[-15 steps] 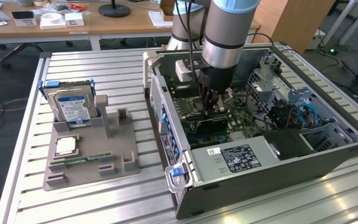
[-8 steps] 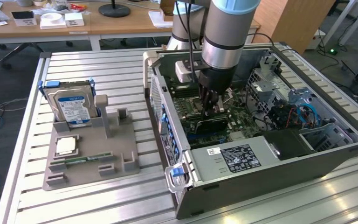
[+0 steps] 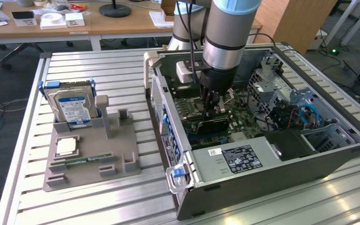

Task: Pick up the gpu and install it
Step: 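Press down on the gpu until it lock into place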

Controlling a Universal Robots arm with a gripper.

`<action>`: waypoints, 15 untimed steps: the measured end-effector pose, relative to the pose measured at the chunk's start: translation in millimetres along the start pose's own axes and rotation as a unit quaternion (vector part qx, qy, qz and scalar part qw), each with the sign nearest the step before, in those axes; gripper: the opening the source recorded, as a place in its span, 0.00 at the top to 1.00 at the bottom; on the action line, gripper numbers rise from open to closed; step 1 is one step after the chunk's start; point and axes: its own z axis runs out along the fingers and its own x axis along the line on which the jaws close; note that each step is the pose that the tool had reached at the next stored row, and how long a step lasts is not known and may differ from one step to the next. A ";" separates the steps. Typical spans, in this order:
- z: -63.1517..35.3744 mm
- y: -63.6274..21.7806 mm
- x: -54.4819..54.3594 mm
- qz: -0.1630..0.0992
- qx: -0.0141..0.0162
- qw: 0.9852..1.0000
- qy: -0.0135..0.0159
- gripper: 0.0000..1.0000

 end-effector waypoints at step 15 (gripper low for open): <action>0.3 1.7 0.0 0.000 0.000 1.000 0.000 0.89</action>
